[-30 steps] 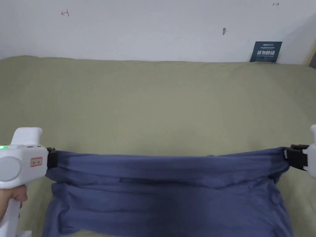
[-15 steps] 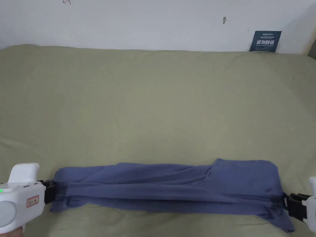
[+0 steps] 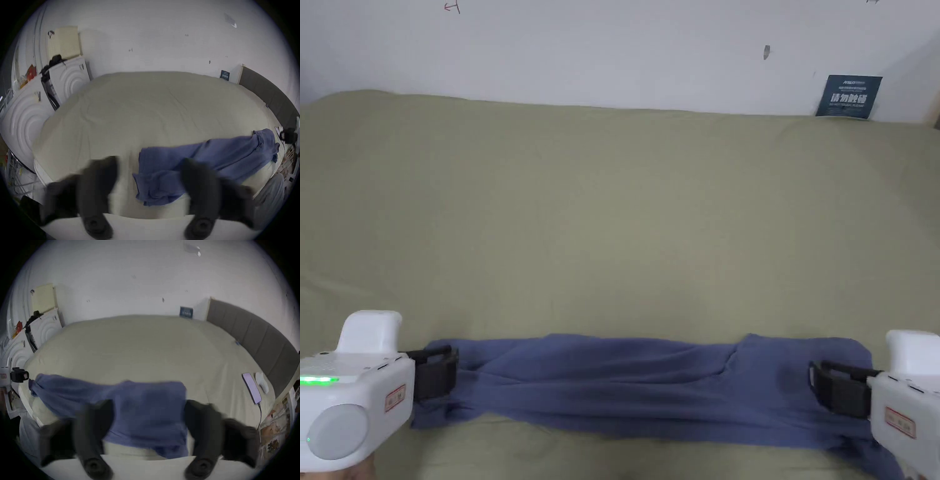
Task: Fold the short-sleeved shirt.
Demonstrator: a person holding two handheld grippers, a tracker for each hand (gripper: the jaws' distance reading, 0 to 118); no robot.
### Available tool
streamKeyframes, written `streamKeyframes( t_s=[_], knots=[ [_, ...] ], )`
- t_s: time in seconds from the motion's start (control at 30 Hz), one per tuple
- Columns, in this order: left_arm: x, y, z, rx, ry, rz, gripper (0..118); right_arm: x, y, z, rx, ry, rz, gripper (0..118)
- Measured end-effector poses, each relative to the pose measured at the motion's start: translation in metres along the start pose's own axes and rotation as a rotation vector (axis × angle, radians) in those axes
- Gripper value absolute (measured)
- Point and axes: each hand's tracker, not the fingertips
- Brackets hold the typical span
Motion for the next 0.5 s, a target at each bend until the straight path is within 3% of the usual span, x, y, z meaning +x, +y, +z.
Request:
streamKeyframes(
  t_s=[0.03, 0.07, 0.2, 0.3, 0.4, 0.5],
  knots=[
    [0.004, 0.004, 0.005, 0.032, 0.018, -0.02, 0, -0.013, 0.005, 0.003, 0.048, 0.003, 0.016, 17],
    [0.007, 0.006, 0.008, 0.059, 0.025, -0.024, 0, -0.025, 0.008, 0.005, 0.091, 0.011, 0.027, 7],
    [0.014, 0.014, 0.026, 0.149, -0.021, 0.028, 0, -0.068, 0.027, 0.009, 0.228, 0.008, 0.058, 7],
    [0.021, 0.02, 0.032, 0.225, 0.017, -0.016, 0, -0.1, 0.028, 0.003, 0.296, -0.02, 0.069, 7],
    [0.008, 0.026, 0.024, 0.196, -0.022, 0.023, 0, -0.121, 0.032, 0.0, 0.318, -0.007, 0.074, 7],
    [-0.023, 0.039, 0.003, 0.055, -0.166, 0.168, 0, -0.138, 0.034, 0.0, 0.36, -0.016, 0.095, 7]
  ],
)
